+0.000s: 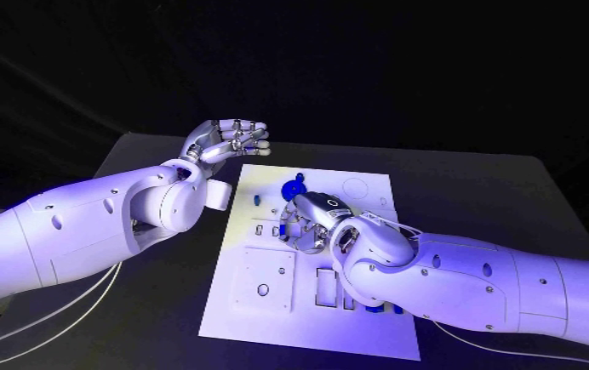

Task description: Assemble the parts on the task board

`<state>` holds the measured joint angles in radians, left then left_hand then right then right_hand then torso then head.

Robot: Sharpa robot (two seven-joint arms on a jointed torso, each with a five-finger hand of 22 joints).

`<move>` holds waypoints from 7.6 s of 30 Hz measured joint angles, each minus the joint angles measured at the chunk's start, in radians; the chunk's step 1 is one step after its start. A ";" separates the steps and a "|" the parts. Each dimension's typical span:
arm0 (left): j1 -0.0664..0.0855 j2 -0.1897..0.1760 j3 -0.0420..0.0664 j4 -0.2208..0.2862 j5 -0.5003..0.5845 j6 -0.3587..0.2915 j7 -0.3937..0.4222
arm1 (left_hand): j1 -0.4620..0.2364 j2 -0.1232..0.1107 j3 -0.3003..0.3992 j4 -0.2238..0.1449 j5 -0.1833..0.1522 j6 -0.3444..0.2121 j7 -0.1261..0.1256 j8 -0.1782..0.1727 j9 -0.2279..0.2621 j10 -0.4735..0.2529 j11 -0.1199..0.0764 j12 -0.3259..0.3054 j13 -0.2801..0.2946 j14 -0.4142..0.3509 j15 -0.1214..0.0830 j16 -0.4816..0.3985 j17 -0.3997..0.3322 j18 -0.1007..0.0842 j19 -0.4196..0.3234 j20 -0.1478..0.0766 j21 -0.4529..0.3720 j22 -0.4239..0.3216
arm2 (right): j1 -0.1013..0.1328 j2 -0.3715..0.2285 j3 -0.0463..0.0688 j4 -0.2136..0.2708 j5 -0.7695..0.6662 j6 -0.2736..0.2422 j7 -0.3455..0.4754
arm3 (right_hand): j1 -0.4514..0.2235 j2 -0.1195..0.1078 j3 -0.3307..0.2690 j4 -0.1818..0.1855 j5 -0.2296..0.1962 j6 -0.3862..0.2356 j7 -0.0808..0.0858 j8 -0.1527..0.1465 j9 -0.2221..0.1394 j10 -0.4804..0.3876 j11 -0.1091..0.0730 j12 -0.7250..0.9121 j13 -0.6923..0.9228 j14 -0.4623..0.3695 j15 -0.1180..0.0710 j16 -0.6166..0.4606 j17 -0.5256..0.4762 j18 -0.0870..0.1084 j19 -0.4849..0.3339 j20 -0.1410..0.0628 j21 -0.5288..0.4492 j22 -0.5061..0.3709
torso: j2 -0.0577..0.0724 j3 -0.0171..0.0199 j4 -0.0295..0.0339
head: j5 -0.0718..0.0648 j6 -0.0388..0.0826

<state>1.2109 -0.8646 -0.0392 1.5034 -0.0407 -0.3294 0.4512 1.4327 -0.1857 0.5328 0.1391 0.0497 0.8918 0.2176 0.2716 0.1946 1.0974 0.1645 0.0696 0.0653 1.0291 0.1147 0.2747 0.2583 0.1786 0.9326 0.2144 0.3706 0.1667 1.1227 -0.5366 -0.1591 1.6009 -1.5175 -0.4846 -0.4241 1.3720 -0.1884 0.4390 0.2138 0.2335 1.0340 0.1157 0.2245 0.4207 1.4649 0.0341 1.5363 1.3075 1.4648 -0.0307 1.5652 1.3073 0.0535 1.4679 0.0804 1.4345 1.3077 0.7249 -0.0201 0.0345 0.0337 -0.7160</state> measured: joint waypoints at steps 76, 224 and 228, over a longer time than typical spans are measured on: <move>0.023 0.049 0.002 -0.003 -0.774 0.409 -0.840 | -0.339 0.059 -0.235 0.155 0.002 -0.107 -0.136 0.593 0.338 0.129 -0.154 1.165 0.925 0.438 -0.159 1.196 1.050 -0.040 0.294 -0.153 0.880 0.757 | 0.157 -0.434 0.004 0.182 0.509 -0.109 0.304 | 0.027 0.006 -0.302 0.076 0.007 -0.110 0.039 -0.075 -0.046 0.002 0.045 -0.071 0.000 -0.001 0.035 -0.012 0.000 0.000 -0.036 0.029 -0.105 0.000 | -0.035 0.0248 -0.0060 | 0.025 -0.026; 0.012 0.109 -0.041 0.021 -1.010 0.390 -0.954 | -0.321 -0.020 0.266 0.079 0.151 -0.131 -0.147 0.657 0.438 0.167 -0.174 1.177 0.928 0.438 -0.174 1.217 1.049 -0.055 0.331 -0.170 0.992 0.908 | 0.163 -0.422 0.004 0.129 0.527 -0.103 0.273 | 0.018 0.015 -0.308 0.076 0.007 -0.110 0.039 -0.070 -0.045 0.002 0.045 -0.089 0.000 -0.002 0.034 -0.019 0.001 0.000 -0.047 0.025 -0.128 0.000 | -0.033 0.0233 -0.0027 | 0.045 -0.066; 0.012 0.110 -0.041 0.021 -1.018 0.387 -0.954 | -0.322 -0.021 0.266 0.079 0.157 -0.127 -0.150 0.657 0.438 0.174 -0.174 1.181 0.931 0.434 -0.177 1.217 1.049 -0.055 0.331 -0.170 0.992 0.910 | 0.163 -0.422 0.004 0.130 0.527 -0.104 0.274 | 0.018 0.015 -0.308 0.076 0.007 -0.110 0.039 -0.066 -0.045 0.002 0.045 -0.094 0.000 -0.002 0.034 -0.019 0.001 0.000 -0.047 0.025 -0.135 0.000 | -0.033 0.0234 -0.0030 | 0.046 -0.067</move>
<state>1.2230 -0.7541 -0.0803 1.5246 -1.0591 0.0576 -0.5032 1.1111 -0.2068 0.7992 0.2177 0.2065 0.7643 0.0673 0.9289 0.6328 1.2711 -0.0090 1.2511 0.9962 1.4633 -0.0625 1.4917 1.3074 0.1237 1.2635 0.0447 1.3626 1.0767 1.2856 -0.9587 -0.1550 1.7306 -0.9904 -0.5882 -0.1503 1.3895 -0.1735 0.1314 0.2896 0.2401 0.9241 0.1549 0.1585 0.3755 1.4667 0.0787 1.4423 1.3075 1.4630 0.0035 1.5457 1.3080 0.0535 1.4212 0.1056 1.2990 1.3081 0.6919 0.0033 0.0315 0.0798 -0.7827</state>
